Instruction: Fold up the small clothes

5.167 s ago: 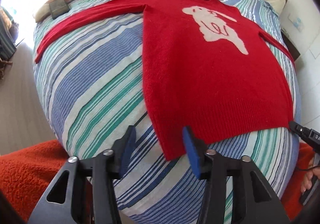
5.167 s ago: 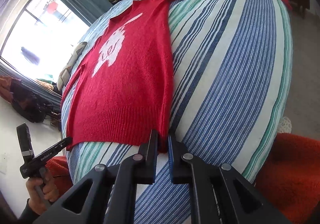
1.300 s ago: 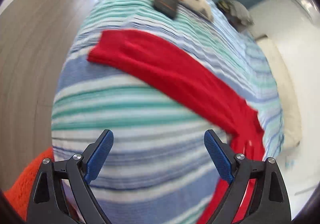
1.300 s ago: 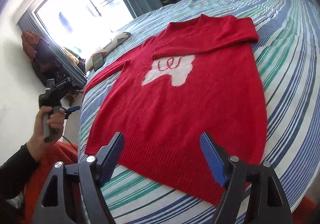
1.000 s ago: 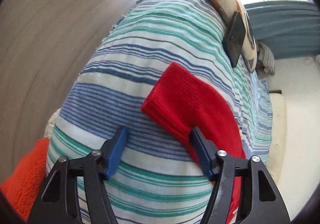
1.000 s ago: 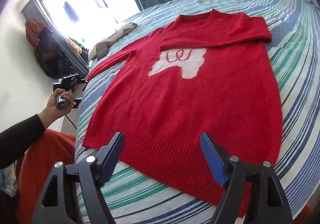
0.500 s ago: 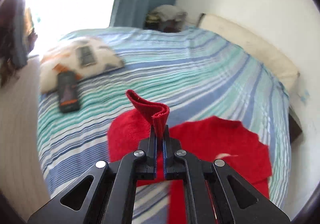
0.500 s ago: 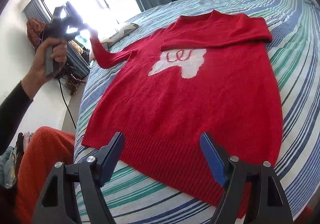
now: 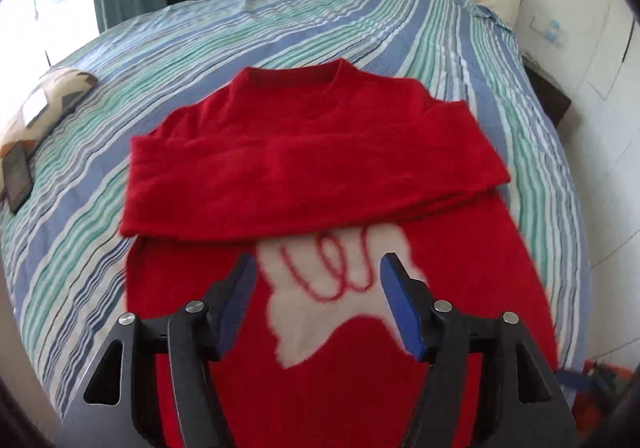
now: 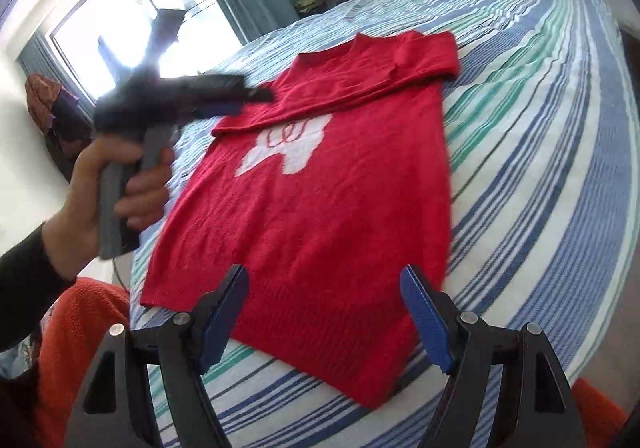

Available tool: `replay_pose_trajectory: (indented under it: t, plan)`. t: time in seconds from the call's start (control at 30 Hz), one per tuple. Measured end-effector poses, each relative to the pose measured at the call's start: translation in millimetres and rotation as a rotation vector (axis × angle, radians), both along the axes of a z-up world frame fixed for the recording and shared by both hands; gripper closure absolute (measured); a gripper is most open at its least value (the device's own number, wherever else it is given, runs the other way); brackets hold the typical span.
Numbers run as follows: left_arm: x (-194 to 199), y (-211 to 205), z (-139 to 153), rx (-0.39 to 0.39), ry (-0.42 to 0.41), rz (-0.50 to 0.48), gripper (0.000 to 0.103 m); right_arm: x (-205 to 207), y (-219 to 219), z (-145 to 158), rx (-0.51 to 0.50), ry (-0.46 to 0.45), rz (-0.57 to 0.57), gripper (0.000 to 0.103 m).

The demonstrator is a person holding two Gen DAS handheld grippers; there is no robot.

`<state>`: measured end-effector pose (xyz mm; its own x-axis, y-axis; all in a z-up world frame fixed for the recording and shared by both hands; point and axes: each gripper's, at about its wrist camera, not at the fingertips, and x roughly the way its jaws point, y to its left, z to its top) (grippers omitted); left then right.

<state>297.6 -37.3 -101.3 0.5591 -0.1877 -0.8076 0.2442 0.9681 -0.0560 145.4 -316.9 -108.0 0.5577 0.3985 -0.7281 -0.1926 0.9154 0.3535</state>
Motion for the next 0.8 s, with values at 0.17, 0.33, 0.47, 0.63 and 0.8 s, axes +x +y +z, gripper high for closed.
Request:
replay_pose_trajectory:
  t: [0.17, 0.33, 0.47, 0.63, 0.8]
  plan:
    - [-65, 65, -57, 0.224, 0.112, 0.047, 0.028, 11, -13, -21, -0.058, 0.104, -0.03, 0.025]
    - [-116, 112, -50, 0.172, 0.115, 0.162, 0.027, -2, -5, -25, -0.183, 0.12, -0.004, 0.025]
    - [-138, 112, -50, 0.118, 0.135, 0.185, 0.027, -9, -5, -25, -0.212, 0.127, -0.022, 0.024]
    - [-163, 118, -41, 0.04, 0.138, 0.212, 0.021, -34, -20, -6, -0.119, 0.104, -0.117, 0.024]
    - [-169, 118, -45, 0.001, 0.169, 0.207, 0.021, -63, -29, 8, -0.069, 0.076, -0.178, 0.024]
